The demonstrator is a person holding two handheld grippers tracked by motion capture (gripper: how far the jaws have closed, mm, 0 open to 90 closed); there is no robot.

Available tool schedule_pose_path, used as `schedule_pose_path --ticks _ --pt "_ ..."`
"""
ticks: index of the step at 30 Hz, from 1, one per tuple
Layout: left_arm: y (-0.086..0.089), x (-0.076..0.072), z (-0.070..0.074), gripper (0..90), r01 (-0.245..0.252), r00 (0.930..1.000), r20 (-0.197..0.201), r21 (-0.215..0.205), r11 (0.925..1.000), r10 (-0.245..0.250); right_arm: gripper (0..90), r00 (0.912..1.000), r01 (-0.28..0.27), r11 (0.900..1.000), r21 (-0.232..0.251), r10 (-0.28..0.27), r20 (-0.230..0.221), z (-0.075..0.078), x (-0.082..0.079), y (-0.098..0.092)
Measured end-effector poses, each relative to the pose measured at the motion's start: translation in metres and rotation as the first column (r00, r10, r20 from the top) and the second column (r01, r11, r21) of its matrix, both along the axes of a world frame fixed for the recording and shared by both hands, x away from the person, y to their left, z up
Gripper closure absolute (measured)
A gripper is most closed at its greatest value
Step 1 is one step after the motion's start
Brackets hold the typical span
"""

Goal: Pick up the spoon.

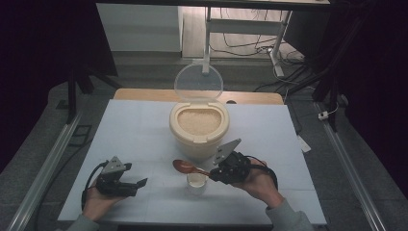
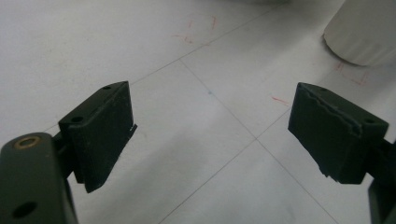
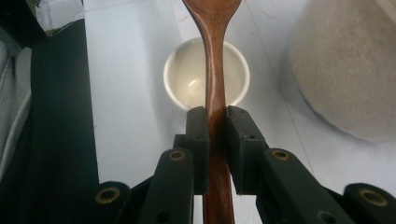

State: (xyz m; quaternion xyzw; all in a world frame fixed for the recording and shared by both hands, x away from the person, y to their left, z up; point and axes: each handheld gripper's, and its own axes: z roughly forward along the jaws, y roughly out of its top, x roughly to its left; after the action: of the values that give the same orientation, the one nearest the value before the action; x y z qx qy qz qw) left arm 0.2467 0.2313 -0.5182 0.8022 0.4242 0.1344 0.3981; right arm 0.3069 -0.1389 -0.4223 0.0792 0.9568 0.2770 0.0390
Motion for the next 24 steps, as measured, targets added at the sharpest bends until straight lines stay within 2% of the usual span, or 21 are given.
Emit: schedule_pose_path --ticks 5,10,14,18,24 --pt "-0.003 -0.001 0.010 13.9 0.018 0.9998 0.010 -0.013 0.9997 -0.018 79.1 0.9998 -0.013 1.000 -0.013 0.014 0.012 -0.004 0.001 0.005" --pt "-0.015 -0.001 0.035 15.1 0.079 0.9962 0.041 -0.052 0.9956 -0.077 79.1 0.9998 -0.013 1.000 -0.023 0.014 0.016 -0.005 0.002 0.005" --pt "-0.030 0.001 0.061 16.7 0.158 0.9864 0.060 -0.084 0.9839 -0.153 79.1 0.9992 -0.020 0.999 -0.027 0.021 0.034 -0.004 0.000 0.007" --pt "-0.046 0.006 0.081 17.9 0.223 0.9737 0.063 -0.067 0.9725 -0.219 79.1 0.9982 -0.032 0.999 -0.027 0.034 0.049 -0.002 -0.002 0.011" --pt "-0.067 0.018 0.091 20.3 0.282 0.9592 0.034 -0.040 0.9586 -0.281 79.1 0.9961 -0.058 0.998 -0.040 0.060 0.065 -0.001 -0.005 0.016"
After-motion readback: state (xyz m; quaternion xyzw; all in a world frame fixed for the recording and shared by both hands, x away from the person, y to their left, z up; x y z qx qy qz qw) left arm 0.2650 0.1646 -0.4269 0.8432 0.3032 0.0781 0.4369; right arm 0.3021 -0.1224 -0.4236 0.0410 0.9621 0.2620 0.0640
